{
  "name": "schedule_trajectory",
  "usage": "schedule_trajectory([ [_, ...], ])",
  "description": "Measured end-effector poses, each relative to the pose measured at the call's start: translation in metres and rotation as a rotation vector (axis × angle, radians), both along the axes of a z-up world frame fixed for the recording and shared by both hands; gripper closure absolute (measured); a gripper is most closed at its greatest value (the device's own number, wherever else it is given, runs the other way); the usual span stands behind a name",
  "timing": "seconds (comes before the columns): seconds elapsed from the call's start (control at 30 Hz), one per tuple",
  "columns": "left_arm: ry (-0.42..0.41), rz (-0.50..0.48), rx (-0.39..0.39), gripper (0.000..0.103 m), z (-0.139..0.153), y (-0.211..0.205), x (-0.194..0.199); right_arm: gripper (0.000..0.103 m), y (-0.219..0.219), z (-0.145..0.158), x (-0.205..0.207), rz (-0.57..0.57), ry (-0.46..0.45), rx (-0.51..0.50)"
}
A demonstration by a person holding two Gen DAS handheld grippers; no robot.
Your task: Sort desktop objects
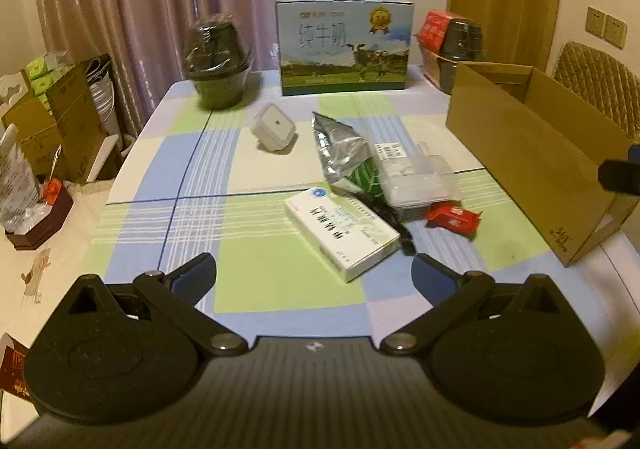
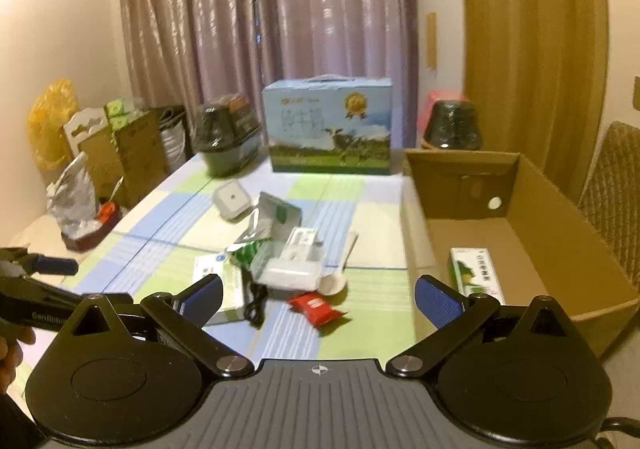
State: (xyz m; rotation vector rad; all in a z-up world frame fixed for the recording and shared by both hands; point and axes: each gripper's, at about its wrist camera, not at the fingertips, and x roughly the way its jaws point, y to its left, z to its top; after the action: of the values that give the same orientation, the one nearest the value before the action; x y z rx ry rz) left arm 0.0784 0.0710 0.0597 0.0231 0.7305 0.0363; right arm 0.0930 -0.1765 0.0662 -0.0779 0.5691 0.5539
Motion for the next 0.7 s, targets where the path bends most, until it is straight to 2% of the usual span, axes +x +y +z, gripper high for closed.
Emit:
schedule_trajectory([
  [0.3,0.017,-0.003,0.006,0.001,-0.022,0.010,0.012,0.003,0.020,-0.032,0.007,0.034,0.034,-0.058],
  [0.7,0.048,-0.022,0.000,0.001,-0.054,0.008,0.047,0.004,0.038,-0.079,0.041,0.085,0.076,-0.137],
])
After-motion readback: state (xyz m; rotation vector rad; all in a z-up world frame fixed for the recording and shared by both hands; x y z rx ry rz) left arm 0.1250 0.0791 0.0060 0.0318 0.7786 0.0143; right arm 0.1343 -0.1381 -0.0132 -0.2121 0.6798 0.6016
